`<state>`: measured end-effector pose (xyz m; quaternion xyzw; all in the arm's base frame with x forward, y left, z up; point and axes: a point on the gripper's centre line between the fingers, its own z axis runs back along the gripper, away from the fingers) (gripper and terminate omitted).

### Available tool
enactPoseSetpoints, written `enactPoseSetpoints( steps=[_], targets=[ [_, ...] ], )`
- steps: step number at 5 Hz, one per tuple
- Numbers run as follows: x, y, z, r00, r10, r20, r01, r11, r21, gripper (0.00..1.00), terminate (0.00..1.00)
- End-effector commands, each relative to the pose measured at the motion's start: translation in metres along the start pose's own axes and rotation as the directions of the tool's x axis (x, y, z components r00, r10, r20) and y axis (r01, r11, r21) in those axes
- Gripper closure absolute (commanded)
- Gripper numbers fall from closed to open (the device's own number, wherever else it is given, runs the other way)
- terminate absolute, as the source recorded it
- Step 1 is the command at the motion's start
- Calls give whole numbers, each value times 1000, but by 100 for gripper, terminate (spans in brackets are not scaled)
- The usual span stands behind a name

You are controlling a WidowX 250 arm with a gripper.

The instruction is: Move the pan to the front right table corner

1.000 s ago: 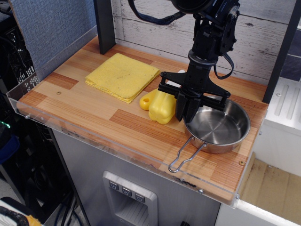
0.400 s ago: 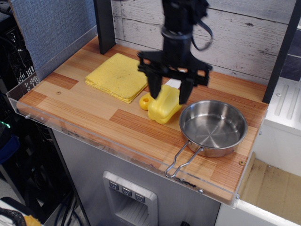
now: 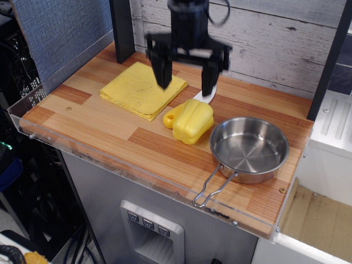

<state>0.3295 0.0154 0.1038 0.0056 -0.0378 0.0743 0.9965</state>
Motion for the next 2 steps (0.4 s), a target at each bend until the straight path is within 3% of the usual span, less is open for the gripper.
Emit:
enactPoseSetpoints(
  steps=[1, 2],
  targets=[
    [30, 13, 18, 997, -61, 39, 59, 997, 57, 0, 0],
    [34, 21, 9, 996, -87, -6, 87, 993, 80, 0, 0]
  ],
)
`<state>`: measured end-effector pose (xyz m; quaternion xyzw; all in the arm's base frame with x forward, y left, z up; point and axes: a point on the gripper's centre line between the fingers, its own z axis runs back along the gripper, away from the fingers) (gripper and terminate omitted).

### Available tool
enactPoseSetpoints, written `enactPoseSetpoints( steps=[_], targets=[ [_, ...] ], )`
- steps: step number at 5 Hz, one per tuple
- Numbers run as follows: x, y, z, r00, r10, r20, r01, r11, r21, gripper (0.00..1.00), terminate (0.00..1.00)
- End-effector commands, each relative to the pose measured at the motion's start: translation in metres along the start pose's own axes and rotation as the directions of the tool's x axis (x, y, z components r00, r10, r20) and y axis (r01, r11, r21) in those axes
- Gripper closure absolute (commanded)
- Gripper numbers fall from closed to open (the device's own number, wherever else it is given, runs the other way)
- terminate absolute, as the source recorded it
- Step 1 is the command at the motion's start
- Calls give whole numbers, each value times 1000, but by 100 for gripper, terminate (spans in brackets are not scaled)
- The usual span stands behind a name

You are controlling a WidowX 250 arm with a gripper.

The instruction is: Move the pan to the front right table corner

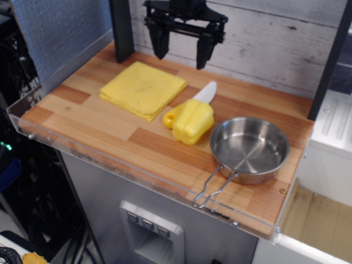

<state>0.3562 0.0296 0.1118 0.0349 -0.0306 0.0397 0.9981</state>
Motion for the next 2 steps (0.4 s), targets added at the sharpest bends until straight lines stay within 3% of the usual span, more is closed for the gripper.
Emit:
enactPoseSetpoints(
  steps=[1, 2],
  targets=[
    [4, 11, 2, 1000, -16, 7, 15, 1000, 24, 0, 0],
    [4, 11, 2, 1000, -16, 7, 15, 1000, 24, 0, 100]
  ],
)
